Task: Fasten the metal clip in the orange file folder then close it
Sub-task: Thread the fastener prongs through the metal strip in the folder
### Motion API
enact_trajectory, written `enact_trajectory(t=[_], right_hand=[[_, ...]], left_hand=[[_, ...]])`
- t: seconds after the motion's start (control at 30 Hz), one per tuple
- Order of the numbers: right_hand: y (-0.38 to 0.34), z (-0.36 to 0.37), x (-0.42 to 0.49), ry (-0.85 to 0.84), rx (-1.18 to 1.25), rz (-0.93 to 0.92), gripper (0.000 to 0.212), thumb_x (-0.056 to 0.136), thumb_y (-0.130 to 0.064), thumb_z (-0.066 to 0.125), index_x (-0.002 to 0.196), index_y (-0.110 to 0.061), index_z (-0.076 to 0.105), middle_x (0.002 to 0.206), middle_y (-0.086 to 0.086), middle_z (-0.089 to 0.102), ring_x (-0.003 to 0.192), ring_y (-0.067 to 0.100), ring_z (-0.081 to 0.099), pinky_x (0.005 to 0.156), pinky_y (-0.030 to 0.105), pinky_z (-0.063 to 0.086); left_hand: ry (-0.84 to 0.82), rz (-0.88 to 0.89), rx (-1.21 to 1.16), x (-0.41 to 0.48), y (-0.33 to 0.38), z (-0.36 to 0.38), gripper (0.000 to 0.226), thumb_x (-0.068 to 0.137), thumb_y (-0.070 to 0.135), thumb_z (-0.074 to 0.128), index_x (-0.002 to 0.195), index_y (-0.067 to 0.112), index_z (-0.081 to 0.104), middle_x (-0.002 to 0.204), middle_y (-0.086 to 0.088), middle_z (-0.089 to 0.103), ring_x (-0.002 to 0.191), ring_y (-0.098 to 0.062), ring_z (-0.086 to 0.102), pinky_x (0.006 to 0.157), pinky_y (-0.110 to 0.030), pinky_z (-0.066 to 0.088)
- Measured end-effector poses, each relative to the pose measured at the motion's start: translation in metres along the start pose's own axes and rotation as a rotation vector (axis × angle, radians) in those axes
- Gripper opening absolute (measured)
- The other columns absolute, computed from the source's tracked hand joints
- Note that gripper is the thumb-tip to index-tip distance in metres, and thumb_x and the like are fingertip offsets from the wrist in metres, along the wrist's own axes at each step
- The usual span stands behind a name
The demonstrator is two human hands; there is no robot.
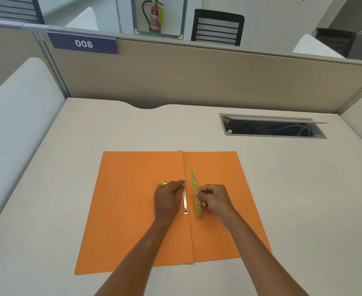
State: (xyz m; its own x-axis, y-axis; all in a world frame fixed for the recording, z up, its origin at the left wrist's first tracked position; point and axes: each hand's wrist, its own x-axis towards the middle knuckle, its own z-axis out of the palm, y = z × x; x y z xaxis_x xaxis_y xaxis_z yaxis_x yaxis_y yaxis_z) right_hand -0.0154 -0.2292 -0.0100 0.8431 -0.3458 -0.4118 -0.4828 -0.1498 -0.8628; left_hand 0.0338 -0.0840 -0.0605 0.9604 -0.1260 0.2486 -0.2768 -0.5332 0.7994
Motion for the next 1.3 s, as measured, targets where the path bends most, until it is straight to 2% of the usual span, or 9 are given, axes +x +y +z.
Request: enact_trajectory(t=[0.1, 0.23, 0.5, 0.83, 1.0, 1.07, 1.17, 1.23, 1.3], right_hand=[[-0.001, -0.001, -0.009, -0.100, 0.172, -0.039, 0.007, 0.086, -0.012, 0.072, 0.080, -0.010, 0.075, 0.058, -0.002, 0.058, 0.044, 0.010, 0.046, 0.043, 0.019, 0.035], [-0.003, 0.004, -0.013, -0.138, 0.222, -0.047, 0.010, 0.088, -0.012, 0.069, 0.081, -0.014, 0.076, 0.055, -0.008, 0.058, 0.044, 0.010, 0.045, 0.044, 0.020, 0.034], [0.000, 0.006, -0.012, -0.209, 0.200, -0.037, 0.013, 0.091, -0.013, 0.066, 0.084, -0.006, 0.074, 0.058, -0.004, 0.058, 0.043, 0.010, 0.038, 0.045, 0.021, 0.031], [0.005, 0.009, -0.007, -0.168, 0.158, 0.055, 0.012, 0.089, -0.014, 0.067, 0.087, -0.005, 0.074, 0.066, 0.003, 0.064, 0.046, 0.009, 0.041, 0.041, 0.018, 0.030], [0.005, 0.014, -0.001, -0.153, 0.135, 0.087, 0.008, 0.084, -0.013, 0.071, 0.077, -0.009, 0.073, 0.062, 0.004, 0.068, 0.041, 0.009, 0.048, 0.037, 0.020, 0.033], [0.004, 0.016, 0.001, -0.156, 0.123, 0.091, 0.010, 0.082, -0.014, 0.072, 0.073, -0.010, 0.073, 0.061, 0.005, 0.068, 0.041, 0.009, 0.048, 0.037, 0.019, 0.033], [0.005, 0.016, 0.005, -0.154, 0.103, 0.093, 0.009, 0.081, -0.014, 0.073, 0.076, -0.006, 0.073, 0.057, 0.004, 0.064, 0.039, 0.010, 0.047, 0.036, 0.020, 0.031], [0.006, 0.016, 0.008, -0.148, 0.089, 0.094, 0.011, 0.081, -0.015, 0.074, 0.076, -0.005, 0.073, 0.056, 0.004, 0.063, 0.038, 0.010, 0.046, 0.036, 0.020, 0.030], [0.007, 0.017, 0.009, -0.150, 0.081, 0.095, 0.011, 0.081, -0.015, 0.074, 0.074, -0.007, 0.073, 0.058, 0.006, 0.064, 0.037, 0.010, 0.046, 0.035, 0.019, 0.029]], left_hand=[[-0.002, 0.008, -0.015, 0.001, 0.000, 0.000, 0.012, 0.088, 0.014, 0.067, 0.091, 0.021, 0.076, 0.071, 0.001, 0.074, 0.056, -0.018, 0.061, 0.059, -0.027, 0.044], [0.008, 0.018, -0.013, 0.000, -0.001, 0.000, 0.012, 0.087, 0.013, 0.067, 0.092, 0.020, 0.077, 0.070, 0.000, 0.074, 0.055, -0.019, 0.061, 0.061, -0.029, 0.046], [-0.010, 0.020, 0.004, -0.001, -0.001, 0.000, 0.016, 0.088, 0.011, 0.066, 0.095, 0.020, 0.077, 0.077, -0.001, 0.076, 0.059, -0.021, 0.063, 0.068, -0.035, 0.046], [-0.001, 0.011, 0.044, -0.003, 0.002, 0.000, 0.018, 0.087, 0.009, 0.064, 0.084, 0.025, 0.072, 0.071, 0.003, 0.072, 0.056, -0.013, 0.051, 0.068, -0.029, 0.033], [-0.020, 0.016, 0.016, -0.003, 0.005, -0.006, 0.016, 0.086, 0.007, 0.066, 0.088, 0.021, 0.074, 0.069, 0.002, 0.072, 0.056, -0.016, 0.057, 0.064, -0.034, 0.045], [-0.060, -0.017, -0.016, -0.006, 0.001, -0.012, 0.020, 0.087, 0.011, 0.066, 0.103, 0.021, 0.074, 0.078, 0.002, 0.076, 0.067, -0.018, 0.067, 0.068, -0.032, 0.050], [-0.199, -0.035, -0.094, -0.018, -0.011, -0.023, 0.038, 0.084, 0.009, 0.067, 0.119, 0.024, 0.065, 0.096, 0.009, 0.075, 0.086, -0.003, 0.070, 0.084, -0.017, 0.050], [-0.294, -0.018, -0.116, -0.026, -0.017, -0.032, 0.043, 0.079, 0.005, 0.069, 0.115, 0.029, 0.066, 0.097, 0.023, 0.071, 0.090, 0.011, 0.064, 0.085, -0.010, 0.048], [-0.351, 0.047, -0.118, -0.035, -0.019, -0.040, 0.041, 0.076, 0.009, 0.070, 0.110, 0.032, 0.066, 0.096, 0.040, 0.064, 0.093, 0.017, 0.060, 0.083, -0.007, 0.047]])
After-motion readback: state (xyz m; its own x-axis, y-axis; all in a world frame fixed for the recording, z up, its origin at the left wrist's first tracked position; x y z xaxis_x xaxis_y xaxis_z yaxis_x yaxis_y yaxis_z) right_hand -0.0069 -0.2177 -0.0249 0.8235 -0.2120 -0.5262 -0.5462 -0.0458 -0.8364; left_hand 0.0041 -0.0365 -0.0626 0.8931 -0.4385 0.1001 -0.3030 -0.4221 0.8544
